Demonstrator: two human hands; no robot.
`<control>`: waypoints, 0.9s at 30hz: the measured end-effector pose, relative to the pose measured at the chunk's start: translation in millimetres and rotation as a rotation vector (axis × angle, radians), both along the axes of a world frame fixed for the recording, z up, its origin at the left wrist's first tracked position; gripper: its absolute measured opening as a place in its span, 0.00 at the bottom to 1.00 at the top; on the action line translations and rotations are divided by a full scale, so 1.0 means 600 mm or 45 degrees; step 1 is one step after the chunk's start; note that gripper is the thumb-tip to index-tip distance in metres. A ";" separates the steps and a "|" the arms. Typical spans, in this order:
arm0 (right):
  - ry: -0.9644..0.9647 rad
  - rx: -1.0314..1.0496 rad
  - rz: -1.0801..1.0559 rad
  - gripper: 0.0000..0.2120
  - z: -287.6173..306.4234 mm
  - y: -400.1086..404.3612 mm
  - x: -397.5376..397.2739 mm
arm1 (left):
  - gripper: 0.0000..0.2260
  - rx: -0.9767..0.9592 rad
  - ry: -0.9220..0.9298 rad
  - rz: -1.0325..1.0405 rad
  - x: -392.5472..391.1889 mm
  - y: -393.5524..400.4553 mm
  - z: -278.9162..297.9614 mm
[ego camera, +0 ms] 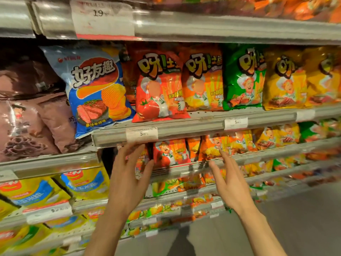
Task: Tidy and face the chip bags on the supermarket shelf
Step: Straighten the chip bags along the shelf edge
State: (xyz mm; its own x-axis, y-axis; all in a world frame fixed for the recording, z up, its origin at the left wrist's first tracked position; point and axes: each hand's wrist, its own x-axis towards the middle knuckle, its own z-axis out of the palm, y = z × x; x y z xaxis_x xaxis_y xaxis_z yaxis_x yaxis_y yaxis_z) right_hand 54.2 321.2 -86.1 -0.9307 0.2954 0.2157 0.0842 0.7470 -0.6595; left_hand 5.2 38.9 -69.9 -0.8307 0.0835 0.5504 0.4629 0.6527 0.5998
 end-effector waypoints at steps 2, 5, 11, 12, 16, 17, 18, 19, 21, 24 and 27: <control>0.001 -0.022 -0.002 0.34 -0.009 0.043 -0.001 | 0.21 -0.003 -0.029 0.042 0.008 0.026 -0.010; 0.013 -0.033 -0.006 0.35 -0.016 0.117 -0.013 | 0.21 -0.008 -0.008 0.120 0.014 0.089 -0.013; 0.119 -0.111 0.114 0.36 0.008 0.287 -0.043 | 0.21 -0.001 0.083 0.269 0.029 0.273 -0.006; 0.112 -0.113 0.115 0.37 0.011 0.313 -0.047 | 0.21 0.001 0.063 0.286 0.030 0.296 0.000; 0.036 0.031 0.107 0.36 0.023 0.407 -0.062 | 0.20 -0.048 -0.028 0.310 0.030 0.364 0.024; 0.040 0.043 0.099 0.35 0.027 0.424 -0.064 | 0.19 -0.074 -0.028 0.318 0.028 0.375 0.032; 0.054 0.051 0.092 0.33 0.034 0.438 -0.066 | 0.19 -0.099 -0.013 0.318 0.024 0.385 0.040; 0.088 0.065 0.092 0.32 0.041 0.450 -0.070 | 0.19 -0.119 0.008 0.313 0.018 0.393 0.047; 0.204 0.127 0.124 0.30 0.055 0.470 -0.082 | 0.20 -0.162 0.041 0.287 0.003 0.407 0.063; 0.320 0.265 0.152 0.24 0.084 0.477 -0.104 | 0.17 -0.293 0.126 0.213 -0.026 0.418 0.078; 0.476 0.396 0.291 0.16 0.117 0.455 -0.133 | 0.14 -0.444 0.234 0.118 -0.057 0.421 0.088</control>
